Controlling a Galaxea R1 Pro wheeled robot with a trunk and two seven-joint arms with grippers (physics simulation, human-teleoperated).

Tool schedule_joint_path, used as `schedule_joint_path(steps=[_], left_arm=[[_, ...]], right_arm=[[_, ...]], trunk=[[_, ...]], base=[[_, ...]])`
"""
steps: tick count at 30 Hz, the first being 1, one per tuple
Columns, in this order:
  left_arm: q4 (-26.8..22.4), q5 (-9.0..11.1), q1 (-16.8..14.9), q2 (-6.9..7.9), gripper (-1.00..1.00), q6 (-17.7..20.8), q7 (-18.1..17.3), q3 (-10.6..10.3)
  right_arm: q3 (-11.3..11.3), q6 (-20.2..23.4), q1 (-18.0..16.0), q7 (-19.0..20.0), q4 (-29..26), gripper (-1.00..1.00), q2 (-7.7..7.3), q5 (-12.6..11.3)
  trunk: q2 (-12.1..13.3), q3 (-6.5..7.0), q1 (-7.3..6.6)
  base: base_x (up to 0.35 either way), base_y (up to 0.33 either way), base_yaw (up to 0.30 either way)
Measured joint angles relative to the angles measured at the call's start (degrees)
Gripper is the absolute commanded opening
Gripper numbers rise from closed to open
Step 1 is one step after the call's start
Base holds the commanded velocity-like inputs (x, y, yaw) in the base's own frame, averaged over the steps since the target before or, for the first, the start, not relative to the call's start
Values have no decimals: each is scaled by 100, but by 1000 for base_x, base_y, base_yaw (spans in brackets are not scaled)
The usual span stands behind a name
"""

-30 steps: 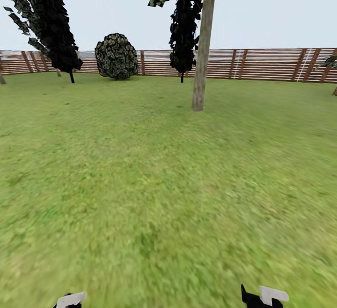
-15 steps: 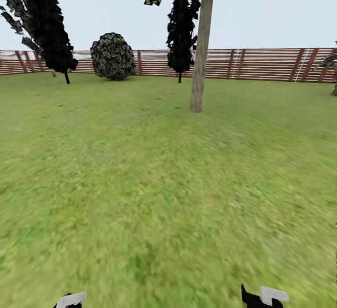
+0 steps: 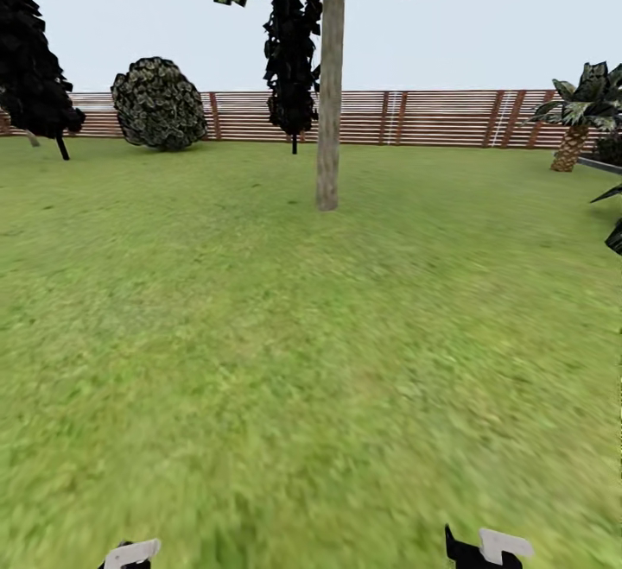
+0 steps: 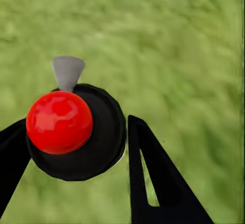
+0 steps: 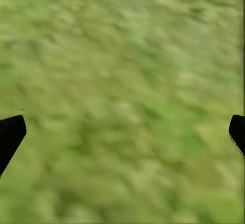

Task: In the garden, pick up the pesticide atomizer on the floor and spray pesticide onto both trees until each tree trunk is fully covered.

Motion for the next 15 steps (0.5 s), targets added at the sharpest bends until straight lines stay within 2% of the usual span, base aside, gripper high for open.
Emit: schedule_joint_path(steps=[15], left_arm=[[-1,0,1,1,-100,0,0,1]], right_arm=[[0,-1,-3,0,1,100,0,0]], trunk=[[0,0,0]], base=[[335,0,-9]])
